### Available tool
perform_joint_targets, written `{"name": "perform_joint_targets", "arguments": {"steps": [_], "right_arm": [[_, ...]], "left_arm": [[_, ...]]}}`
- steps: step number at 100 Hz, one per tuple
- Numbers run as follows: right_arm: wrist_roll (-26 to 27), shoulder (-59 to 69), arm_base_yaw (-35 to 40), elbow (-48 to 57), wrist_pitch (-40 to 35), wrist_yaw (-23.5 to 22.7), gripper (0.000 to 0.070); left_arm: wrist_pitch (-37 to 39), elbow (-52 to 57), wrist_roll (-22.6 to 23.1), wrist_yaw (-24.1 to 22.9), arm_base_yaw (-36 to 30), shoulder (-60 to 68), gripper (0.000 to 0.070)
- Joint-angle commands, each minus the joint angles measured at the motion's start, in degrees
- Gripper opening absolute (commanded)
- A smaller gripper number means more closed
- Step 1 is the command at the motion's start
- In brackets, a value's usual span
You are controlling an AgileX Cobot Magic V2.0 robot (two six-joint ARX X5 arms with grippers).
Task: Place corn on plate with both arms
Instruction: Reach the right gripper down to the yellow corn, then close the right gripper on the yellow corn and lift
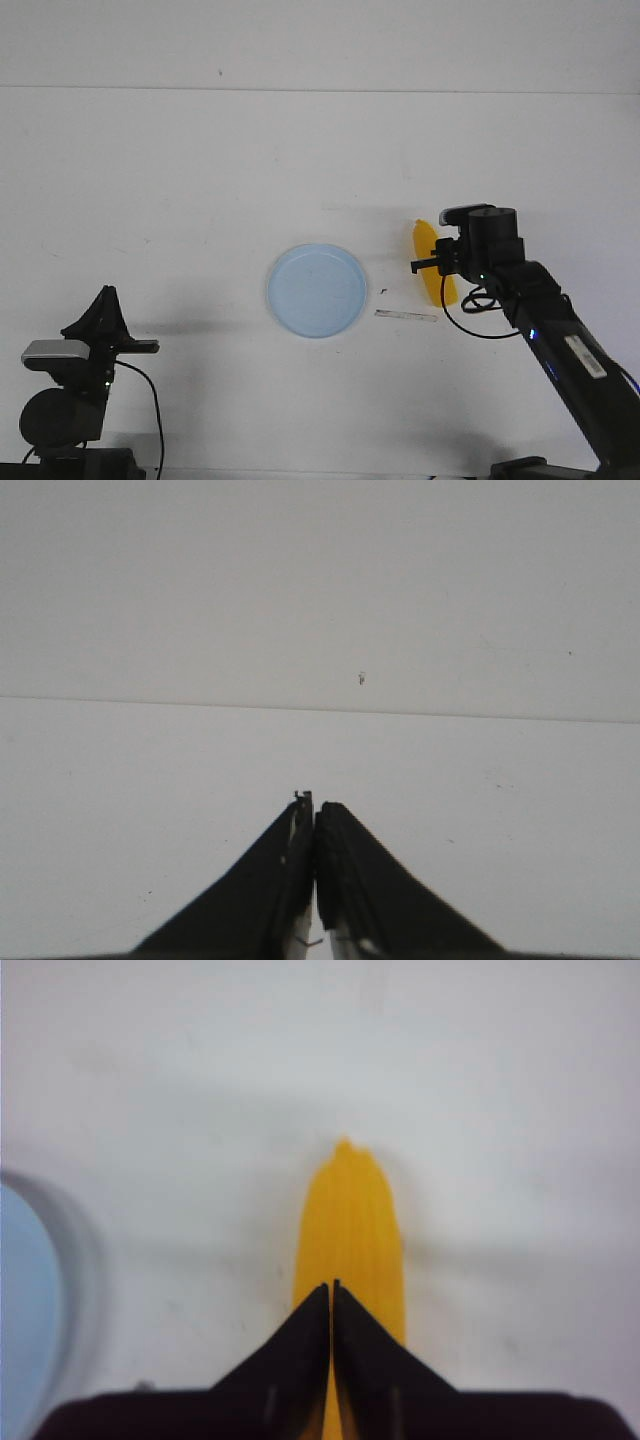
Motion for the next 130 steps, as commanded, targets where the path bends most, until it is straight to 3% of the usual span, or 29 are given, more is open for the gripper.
{"name": "perform_joint_targets", "arguments": {"steps": [1, 11, 16, 20, 31, 36, 102, 107, 119, 130], "right_arm": [[-0.46, 3.56, 0.09, 4.74, -3.5, 0.26, 0.0004], [-0.17, 7.96, 0.09, 10.47, -9.31, 0.28, 0.0012], [-0.17, 9.49, 0.11, 12.61, -11.69, 0.44, 0.0057], [-0.17, 10.54, 0.17, 13.81, -13.09, 0.68, 0.0169], [-0.22, 12.57, 1.18, 14.75, -14.71, 2.82, 0.0588], [-0.2, 13.09, 1.22, 14.75, -15.08, 3.48, 0.0632], [-0.2, 20.68, 2.36, 14.73, -15.47, 4.57, 0.0608], [-0.2, 21.0, 2.49, 14.73, -15.56, 4.63, 0.0561], [-0.11, 21.09, 2.56, 14.73, -15.52, 4.72, 0.0329], [-0.11, 21.09, 2.56, 14.73, -15.56, 4.74, 0.0292]], "left_arm": [[0.7, 0.33, 0.24, -0.15, 0.09, -0.13, 0.0001], [0.7, 0.33, 0.24, -0.15, 0.09, -0.13, 0.0001], [0.7, 0.33, 0.24, -0.15, 0.09, -0.13, 0.0001], [0.68, 0.33, 0.24, -0.15, 0.09, -0.13, 0.0001], [0.7, 0.33, 0.24, -0.15, 0.09, -0.11, 0.0001], [0.7, 0.33, 0.24, -0.15, 0.09, -0.13, 0.0001], [0.7, 0.33, 0.24, -0.15, 0.09, -0.13, 0.0001], [0.7, 0.33, 0.24, -0.15, 0.09, -0.13, 0.0001], [0.7, 0.33, 0.24, -0.15, 0.09, -0.13, 0.0001], [0.7, 0.33, 0.24, -0.15, 0.09, -0.13, 0.0001]]}}
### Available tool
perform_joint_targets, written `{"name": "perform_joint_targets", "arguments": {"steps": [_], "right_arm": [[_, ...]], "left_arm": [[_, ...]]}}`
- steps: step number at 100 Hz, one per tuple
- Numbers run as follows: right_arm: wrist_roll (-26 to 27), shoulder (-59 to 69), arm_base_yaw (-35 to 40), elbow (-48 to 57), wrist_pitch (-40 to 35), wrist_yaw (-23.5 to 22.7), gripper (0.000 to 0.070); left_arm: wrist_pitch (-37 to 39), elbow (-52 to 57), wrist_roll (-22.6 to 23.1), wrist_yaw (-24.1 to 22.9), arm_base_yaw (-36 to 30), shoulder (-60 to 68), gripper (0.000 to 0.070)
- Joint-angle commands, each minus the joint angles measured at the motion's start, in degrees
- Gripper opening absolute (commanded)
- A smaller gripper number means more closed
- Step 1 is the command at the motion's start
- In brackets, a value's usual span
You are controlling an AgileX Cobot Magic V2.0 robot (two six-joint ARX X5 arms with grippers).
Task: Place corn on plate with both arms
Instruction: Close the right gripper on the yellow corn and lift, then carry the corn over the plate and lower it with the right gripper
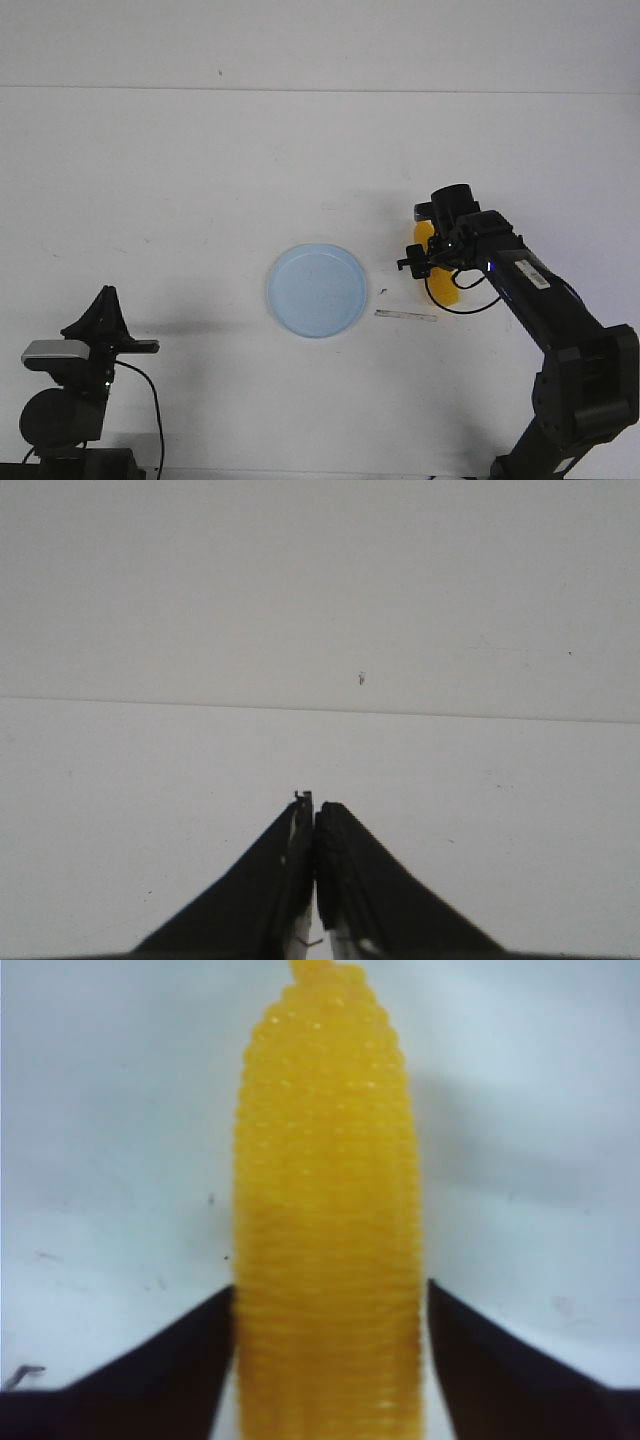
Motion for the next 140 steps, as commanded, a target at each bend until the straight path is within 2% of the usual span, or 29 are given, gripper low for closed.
{"name": "perform_joint_targets", "arguments": {"steps": [1, 25, 33, 42, 55, 63, 97, 112, 140], "right_arm": [[-0.11, 1.18, 0.31, 0.94, 0.11, 0.17, 0.0292], [0.04, -0.31, 0.52, 1.73, 0.46, -0.09, 0.0293], [1.66, -1.97, 0.9, 3.1, 0.52, -1.16, 0.0293], [4.59, -3.17, 1.95, 4.96, 0.66, -7.32, 0.0293], [8.26, -3.45, 4.37, 5.44, 2.8, -20.81, 0.0293], [10.78, -3.13, 6.71, 5.42, 4.24, -24.22, 0.0293], [12.0, 1.86, 18.16, 5.42, 7.02, -24.02, 0.0293], [11.93, 3.63, 20.17, 5.42, 7.96, -23.96, 0.0293], [10.6, 5.68, 22.25, 5.33, 7.89, -20.79, 0.0293]], "left_arm": [[0.7, 0.33, 0.26, -0.15, 0.09, -0.13, 0.0001], [0.7, 0.33, 0.26, -0.15, 0.09, -0.13, 0.0001], [0.7, 0.33, 0.26, -0.15, 0.09, -0.13, 0.0001], [0.7, 0.33, 0.26, -0.15, 0.09, -0.13, 0.0001], [0.7, 0.33, 0.26, -0.15, 0.09, -0.13, 0.0001], [0.7, 0.33, 0.26, -0.15, 0.09, -0.13, 0.0001], [0.7, 0.33, 0.26, -0.15, 0.09, -0.11, 0.0001], [0.7, 0.33, 0.26, -0.15, 0.09, -0.13, 0.0001], [0.7, 0.33, 0.26, -0.15, 0.09, -0.13, 0.0001]]}}
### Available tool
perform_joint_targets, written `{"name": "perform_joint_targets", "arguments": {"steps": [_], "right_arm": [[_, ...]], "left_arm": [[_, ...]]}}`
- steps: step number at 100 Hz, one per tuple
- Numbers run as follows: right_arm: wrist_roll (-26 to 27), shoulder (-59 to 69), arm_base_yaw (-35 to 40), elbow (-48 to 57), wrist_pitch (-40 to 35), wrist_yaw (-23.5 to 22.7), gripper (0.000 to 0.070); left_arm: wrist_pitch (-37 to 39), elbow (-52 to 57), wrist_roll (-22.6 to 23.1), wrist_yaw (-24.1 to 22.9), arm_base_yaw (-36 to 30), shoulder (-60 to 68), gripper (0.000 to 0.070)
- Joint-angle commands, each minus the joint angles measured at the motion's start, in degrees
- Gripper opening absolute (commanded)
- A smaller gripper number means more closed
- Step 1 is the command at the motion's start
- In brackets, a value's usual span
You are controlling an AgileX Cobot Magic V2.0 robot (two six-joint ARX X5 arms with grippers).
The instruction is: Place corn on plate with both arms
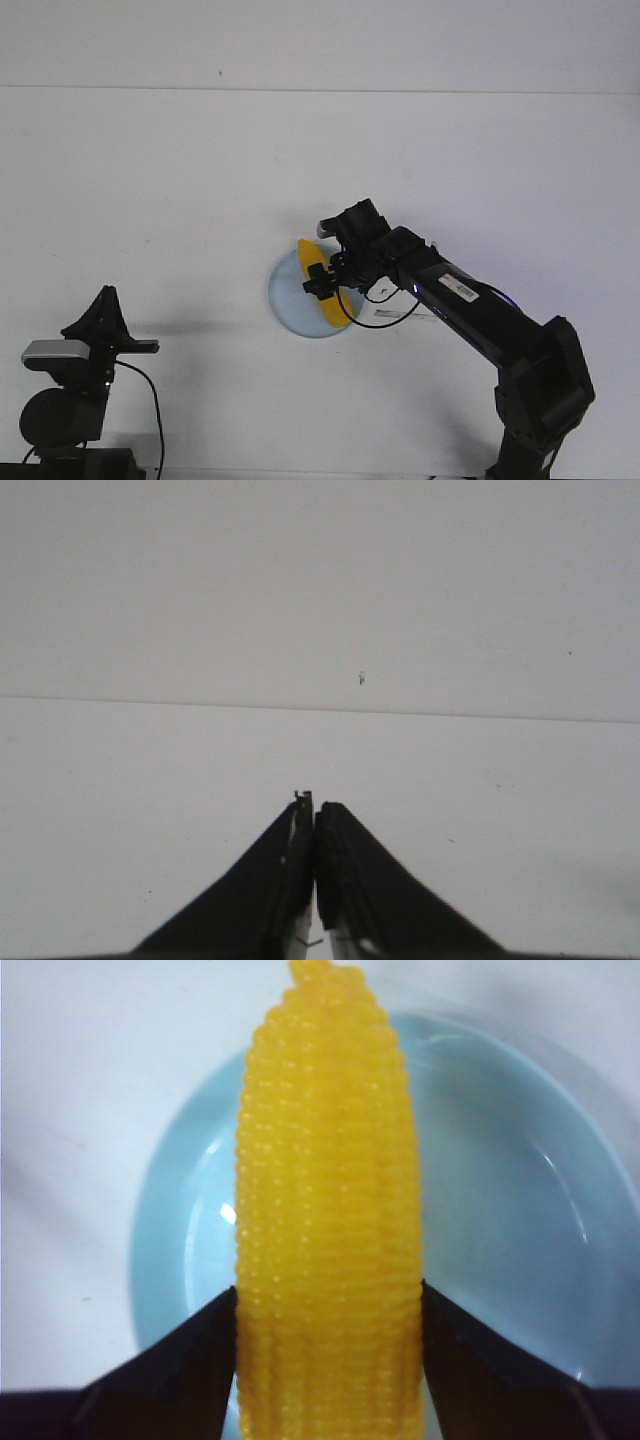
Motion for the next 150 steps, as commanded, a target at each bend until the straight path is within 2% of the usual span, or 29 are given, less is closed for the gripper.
{"name": "perform_joint_targets", "arguments": {"steps": [1, 14, 30, 74, 83, 90, 103, 110, 130, 150], "right_arm": [[-0.57, 1.29, 0.92, 0.74, 0.39, 0.07, 0.0293], [-0.44, 1.29, 1.2, 0.74, 0.39, 1.97, 0.0313], [-0.44, 1.29, 1.2, 0.74, 0.46, 3.26, 0.0434], [-0.74, -5.66, 0.98, 0.74, 6.86, 3.41, 0.0432], [-2.34, -7.82, 0.26, 0.72, 6.99, 5.73, 0.0429], [-5.86, -9.73, -0.42, 0.48, 5.27, 8.63, 0.0371], [-9.49, -15.13, -1.66, -3.3, 6.23, 17.92, 0.0122], [-9.7, -18.8, -2.97, -6.93, 8.46, 20.06, 0.0028], [-9.22, -31.82, -8.98, -22.03, 18.88, 20.41, 0.0012], [-9.38, -44.89, -17.22, -38.25, 34.16, 23.02, 0.0012]], "left_arm": [[0.72, 0.33, 0.26, -0.13, 0.09, -0.13, 0.0001], [0.72, 0.33, 0.26, -0.13, 0.09, -0.13, 0.0001], [0.72, 0.33, 0.26, -0.13, 0.09, -0.13, 0.0001], [0.72, 0.33, 0.28, -0.13, 0.09, -0.13, 0.0001], [0.72, 0.33, 0.28, -0.13, 0.09, -0.13, 0.0001], [0.72, 0.33, 0.26, -0.13, 0.09, -0.13, 0.0001], [0.72, 0.33, 0.26, -0.13, 0.09, -0.13, 0.0001], [0.72, 0.33, 0.26, -0.13, 0.09, -0.13, 0.0001], [0.72, 0.33, 0.28, -0.13, 0.09, -0.13, 0.0001], [0.72, 0.33, 0.26, -0.13, 0.09, -0.11, 0.0001]]}}
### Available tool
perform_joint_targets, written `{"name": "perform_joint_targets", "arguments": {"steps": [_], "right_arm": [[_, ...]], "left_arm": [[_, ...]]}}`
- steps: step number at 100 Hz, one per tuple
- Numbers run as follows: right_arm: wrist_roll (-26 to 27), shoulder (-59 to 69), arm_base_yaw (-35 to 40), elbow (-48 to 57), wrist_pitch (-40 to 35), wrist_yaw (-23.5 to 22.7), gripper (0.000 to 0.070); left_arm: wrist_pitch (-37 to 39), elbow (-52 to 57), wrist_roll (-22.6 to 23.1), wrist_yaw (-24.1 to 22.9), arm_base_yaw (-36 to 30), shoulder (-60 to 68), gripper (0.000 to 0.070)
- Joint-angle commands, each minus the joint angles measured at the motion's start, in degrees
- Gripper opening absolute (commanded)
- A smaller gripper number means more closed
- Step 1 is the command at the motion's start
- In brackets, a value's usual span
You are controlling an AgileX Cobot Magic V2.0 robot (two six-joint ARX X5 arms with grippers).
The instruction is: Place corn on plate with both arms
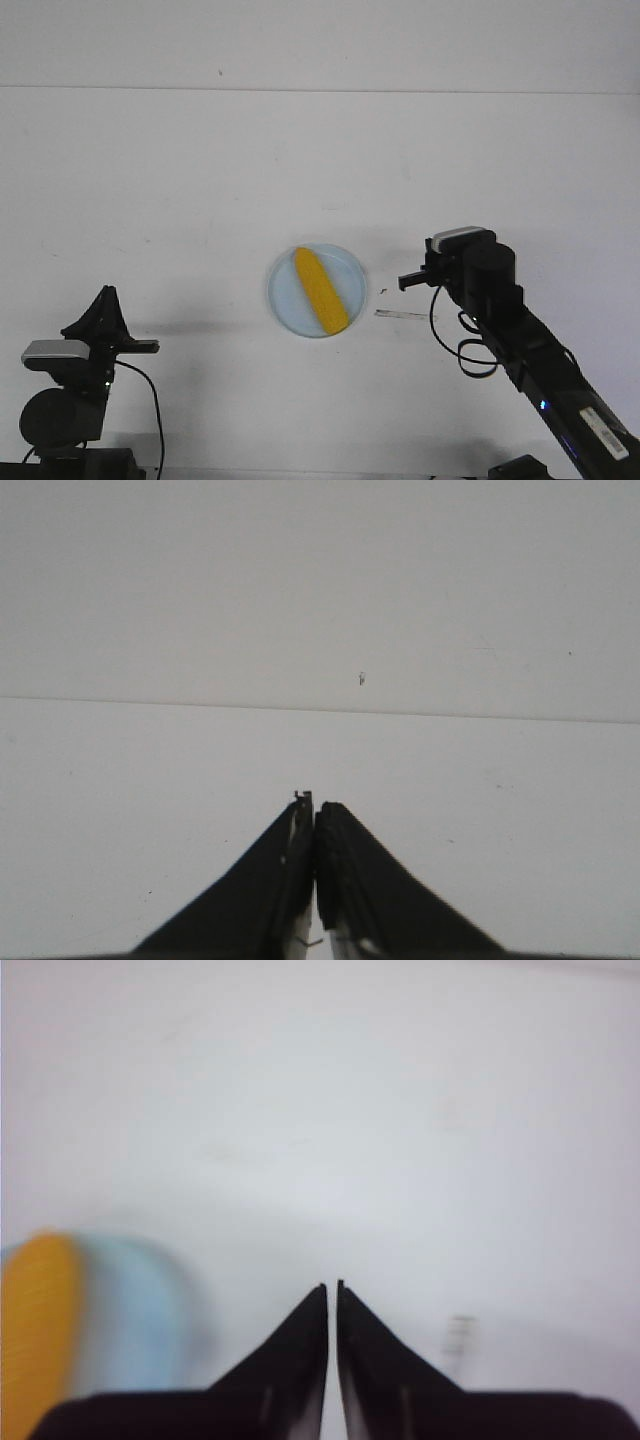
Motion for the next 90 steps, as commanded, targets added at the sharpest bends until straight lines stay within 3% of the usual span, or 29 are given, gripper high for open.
{"name": "perform_joint_targets", "arguments": {"steps": [1, 20, 45, 65, 90], "right_arm": [[-0.85, -3.21, -2.14, -3.72, 4.63, 0.48, 0.0012], [-1.33, -15.41, -10.05, -14.47, 11.06, 1.25, 0.0012], [-6.1, -33.48, -15.93, -24.65, 10.36, 1.22, 0.0012], [-6.16, -45.44, -16.17, -25.57, 5.44, 1.22, 0.0012], [-6.16, -53.57, -16.17, -25.57, 5.38, 1.22, 0.0012]], "left_arm": [[0.7, 0.33, 0.26, -0.15, 0.09, -0.11, 0.0001], [0.7, 0.33, 0.28, -0.15, 0.09, -0.11, 0.0001], [0.7, 0.33, 0.26, -0.15, 0.09, -0.11, 0.0001], [0.7, 0.33, 0.26, -0.15, 0.09, -0.13, 0.0001], [0.7, 0.33, 0.26, -0.15, 0.09, -0.11, 0.0001]]}}
